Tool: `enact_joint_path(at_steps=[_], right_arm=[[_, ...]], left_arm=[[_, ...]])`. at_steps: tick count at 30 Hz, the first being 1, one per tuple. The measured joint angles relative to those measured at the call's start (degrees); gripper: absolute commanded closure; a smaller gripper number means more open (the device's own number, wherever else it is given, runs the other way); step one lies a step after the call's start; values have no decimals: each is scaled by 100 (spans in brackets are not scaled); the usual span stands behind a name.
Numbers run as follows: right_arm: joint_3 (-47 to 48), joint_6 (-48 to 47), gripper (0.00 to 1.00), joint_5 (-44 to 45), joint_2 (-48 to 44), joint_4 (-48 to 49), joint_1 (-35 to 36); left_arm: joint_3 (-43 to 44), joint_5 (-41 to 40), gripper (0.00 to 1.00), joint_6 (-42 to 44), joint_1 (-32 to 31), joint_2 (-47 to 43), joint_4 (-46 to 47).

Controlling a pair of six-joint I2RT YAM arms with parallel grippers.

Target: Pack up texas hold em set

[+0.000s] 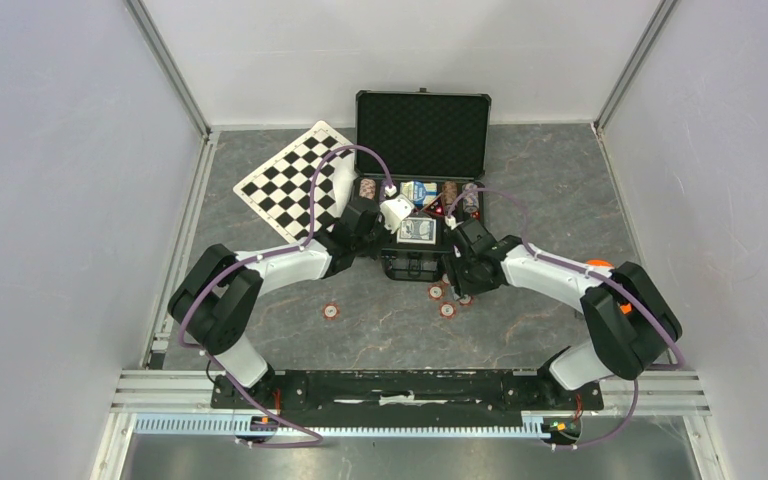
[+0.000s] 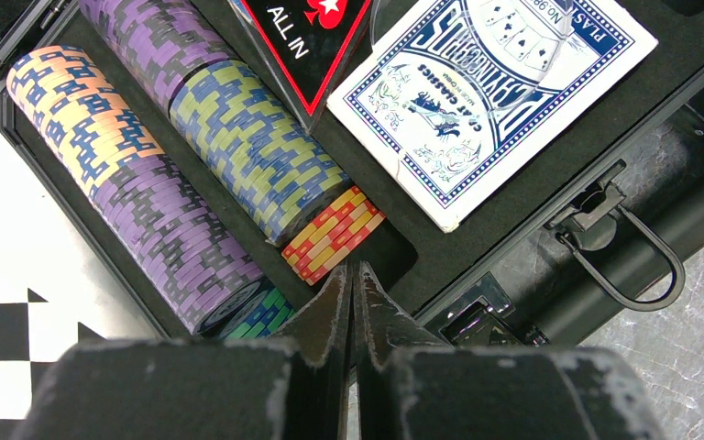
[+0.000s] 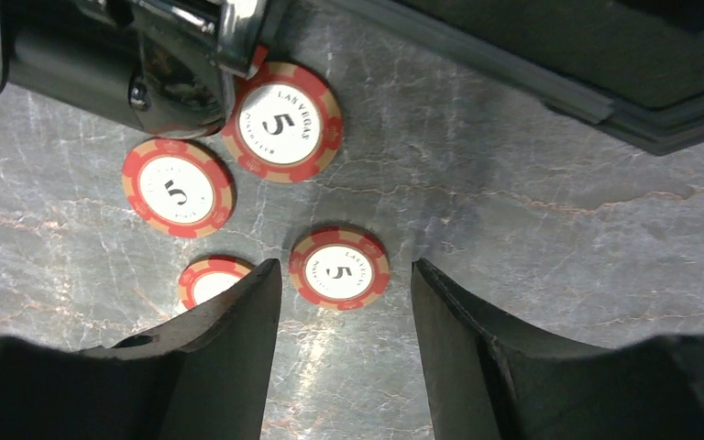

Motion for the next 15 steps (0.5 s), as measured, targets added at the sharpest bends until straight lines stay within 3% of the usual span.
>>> enact_joint_path(at_steps=[6, 15], right_arm=[[-98, 9, 41, -98, 2, 17, 22], [-74, 52, 53, 199, 79, -13, 208]], left_arm=[[0, 0, 93, 0, 0, 0, 0], [0, 2, 92, 0, 0, 0, 0]])
